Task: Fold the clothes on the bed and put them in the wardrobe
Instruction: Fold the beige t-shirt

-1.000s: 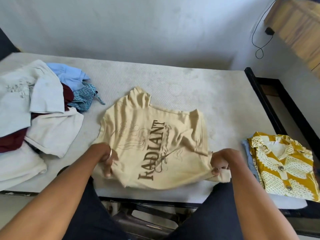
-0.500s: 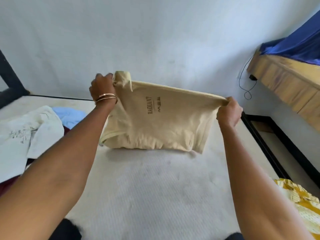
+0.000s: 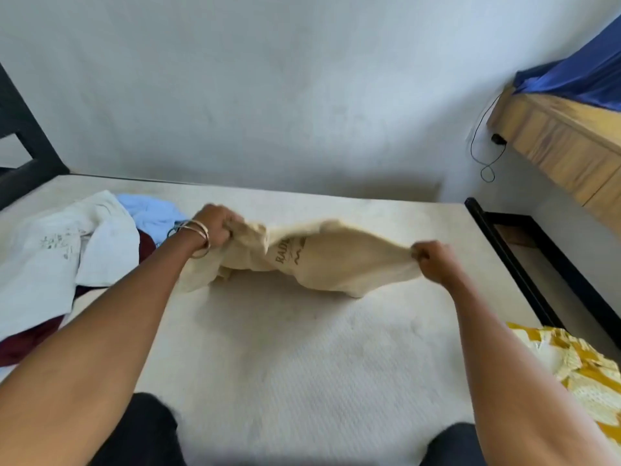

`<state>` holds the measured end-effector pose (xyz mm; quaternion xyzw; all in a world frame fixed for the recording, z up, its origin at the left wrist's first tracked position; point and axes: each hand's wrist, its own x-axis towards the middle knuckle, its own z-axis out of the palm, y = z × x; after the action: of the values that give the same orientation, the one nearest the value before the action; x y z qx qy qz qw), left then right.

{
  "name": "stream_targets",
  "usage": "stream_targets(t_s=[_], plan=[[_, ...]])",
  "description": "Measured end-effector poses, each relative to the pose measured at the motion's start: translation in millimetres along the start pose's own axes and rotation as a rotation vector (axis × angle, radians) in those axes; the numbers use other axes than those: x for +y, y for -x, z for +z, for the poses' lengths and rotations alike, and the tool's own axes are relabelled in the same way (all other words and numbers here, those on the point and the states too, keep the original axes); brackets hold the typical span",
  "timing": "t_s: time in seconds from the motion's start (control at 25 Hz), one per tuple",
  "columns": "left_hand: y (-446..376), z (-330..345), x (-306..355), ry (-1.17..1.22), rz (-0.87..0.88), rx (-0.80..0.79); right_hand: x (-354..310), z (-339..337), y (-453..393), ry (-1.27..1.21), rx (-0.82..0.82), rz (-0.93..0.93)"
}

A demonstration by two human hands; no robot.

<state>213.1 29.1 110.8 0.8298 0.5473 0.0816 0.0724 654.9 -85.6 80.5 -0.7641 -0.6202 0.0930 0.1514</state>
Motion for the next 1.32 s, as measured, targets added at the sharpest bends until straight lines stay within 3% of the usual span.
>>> stream_targets(t_s=[0.12, 0.2, 0.28, 0.44, 0.52, 0.6, 0.68, 0.76, 0.84, 0.96, 1.0, 1.04, 1.12, 1.24, 1.32], plan=[[70.2, 55.1, 0.9, -0.223, -0.020, -0.747, 37.4, 50.0, 65.9, 0.184, -0.611, 0.063], [113.4, 93.7, 10.4, -0.168, -0.117, -1.039, 49.9, 79.2, 104.6, 0.269, -0.904, 0.134], [143.6, 126.6, 20.4, -0.179, -0.139, -1.213, 54.4, 103.0, 131.5, 0.347, -1.037, 0.132], [153.7, 149.8, 30.1, -0.275, -0.124, -1.310, 33.1, 108.7, 141.6, 0.301, -1.130, 0.234], [134.9, 144.7, 29.4, -0.257, -0.169, -1.166, 26.0, 105.3, 118.2, 0.282, -0.986, 0.208], [103.6, 141.5, 22.5, -0.183, -0.328, -0.738, 15.5, 104.3, 90.2, 0.037, -0.638, 0.423], [60.8, 130.4, 16.8, 0.137, -0.672, -0.245, -8.1, 94.7, 58.1, -0.392, -0.336, 0.622], [5.0, 102.3, 17.3, 0.661, -0.865, 0.094, -30.4, 68.1, 14.5, -0.630, -0.108, 0.557], [-45.2, 57.0, 20.0, 1.031, -0.836, 0.344, -51.5, 33.4, -30.6, -0.841, 0.103, 0.402], [-105.5, -26.3, 30.7, 1.363, -0.560, 0.700, -75.0, -24.7, -87.8, -1.843, 0.438, 0.274], [-118.0, -48.1, 32.3, 1.468, -0.419, 0.781, -80.7, -41.7, -98.7, -1.977, 0.478, 0.203], [-128.8, -62.6, 30.8, 1.474, -0.277, 0.873, -85.6, -54.5, -104.0, -2.013, 0.502, 0.101], [-123.1, -76.8, 31.6, 1.337, -0.137, 0.889, -85.5, -67.5, -102.5, -1.946, 0.550, 0.021], [-89.5, -59.3, 27.1, 1.000, -0.105, 0.884, -59.0, -45.4, -83.4, -1.788, 0.564, 0.050], [-53.5, -21.6, 20.2, 0.673, 0.027, 0.852, -32.7, -15.6, -61.9, -1.659, 0.543, 0.127]])
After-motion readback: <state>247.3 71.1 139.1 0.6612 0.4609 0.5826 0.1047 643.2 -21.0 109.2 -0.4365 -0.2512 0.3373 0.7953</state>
